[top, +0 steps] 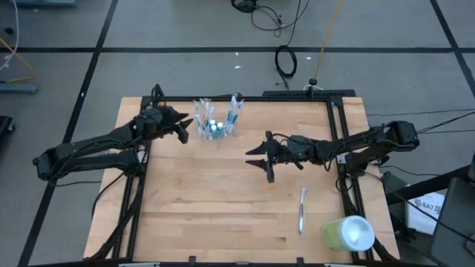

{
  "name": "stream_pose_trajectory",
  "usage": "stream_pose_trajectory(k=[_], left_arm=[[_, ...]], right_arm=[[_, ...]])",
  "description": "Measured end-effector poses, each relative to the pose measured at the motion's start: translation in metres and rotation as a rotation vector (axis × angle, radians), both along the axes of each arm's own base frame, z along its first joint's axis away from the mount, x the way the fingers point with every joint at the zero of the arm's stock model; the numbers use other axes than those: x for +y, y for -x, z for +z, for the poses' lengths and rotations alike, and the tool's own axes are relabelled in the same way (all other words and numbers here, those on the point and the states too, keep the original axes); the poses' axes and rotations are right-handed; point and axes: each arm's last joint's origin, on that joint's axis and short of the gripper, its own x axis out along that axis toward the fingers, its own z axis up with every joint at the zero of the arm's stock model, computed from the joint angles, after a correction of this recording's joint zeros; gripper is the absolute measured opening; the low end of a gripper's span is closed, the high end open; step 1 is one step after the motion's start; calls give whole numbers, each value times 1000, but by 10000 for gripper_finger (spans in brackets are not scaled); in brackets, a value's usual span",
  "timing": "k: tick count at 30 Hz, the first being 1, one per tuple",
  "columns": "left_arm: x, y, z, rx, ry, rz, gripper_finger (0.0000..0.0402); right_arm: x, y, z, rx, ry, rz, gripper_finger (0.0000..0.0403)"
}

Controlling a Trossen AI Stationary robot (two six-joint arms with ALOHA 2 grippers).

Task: Pick & Place toothbrushing station
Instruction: Put the purple toothbrush into the transparent organizer

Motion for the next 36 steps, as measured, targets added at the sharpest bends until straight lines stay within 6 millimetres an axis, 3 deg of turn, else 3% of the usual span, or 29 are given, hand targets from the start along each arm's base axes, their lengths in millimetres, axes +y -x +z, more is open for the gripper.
stream_pose_trajectory(k=[3, 7, 10, 13, 19, 25, 36], left_arm=[[-2, 2, 5, -52, 0, -35, 144], [-3, 1, 9, -90, -7, -65, 133], [-3, 1, 9, -90, -7, -65, 127], [-3, 1, 9, -90, -5, -65, 127], [-3, 1, 9, -94, 6, -84, 127], [-5, 0, 8, -92, 17, -140, 127], [-6, 0, 7, -87, 29, -172, 127]], right_arm=[[14, -3, 11, -41, -70, 34, 150], [39, -11, 30, -39, -7, 15, 153], [55, -17, 31, 53, 8, -7, 145], [68, -19, 29, 163, -100, 14, 136], [76, 2, -5, 649, -560, -77, 128], [82, 31, -24, 1064, -782, -222, 128], [88, 73, -66, 1276, -982, -683, 128]])
